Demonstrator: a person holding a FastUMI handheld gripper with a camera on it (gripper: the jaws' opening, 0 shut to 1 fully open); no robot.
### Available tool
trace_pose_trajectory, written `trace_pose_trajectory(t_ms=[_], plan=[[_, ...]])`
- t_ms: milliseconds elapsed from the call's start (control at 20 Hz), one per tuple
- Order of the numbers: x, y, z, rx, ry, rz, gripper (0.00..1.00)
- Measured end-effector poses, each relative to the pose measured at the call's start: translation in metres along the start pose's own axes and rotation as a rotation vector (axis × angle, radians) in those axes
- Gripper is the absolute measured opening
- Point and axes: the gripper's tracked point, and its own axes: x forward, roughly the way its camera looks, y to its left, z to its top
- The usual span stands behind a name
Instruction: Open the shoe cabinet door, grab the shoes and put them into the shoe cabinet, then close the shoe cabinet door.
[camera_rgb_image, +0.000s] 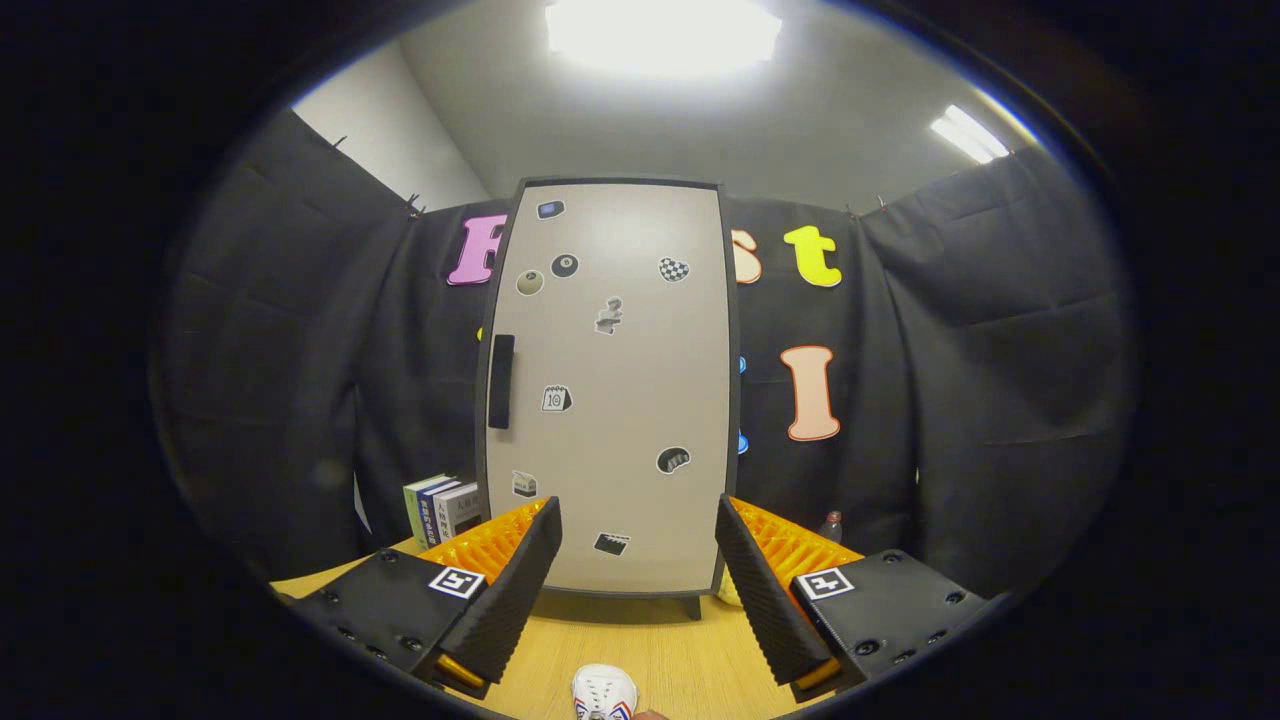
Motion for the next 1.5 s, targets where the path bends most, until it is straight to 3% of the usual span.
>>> trace_pose_trajectory(t_ms=[450,1150,1500], plan=[[0.027,0.027,0.029,-0.006,-0.010,0.035,0.97],[0.179,0.124,0.087,0.053,-0.002,0.157,0.97],[0.242,0.173,0.081,0.053,0.003,0.186,0.97]])
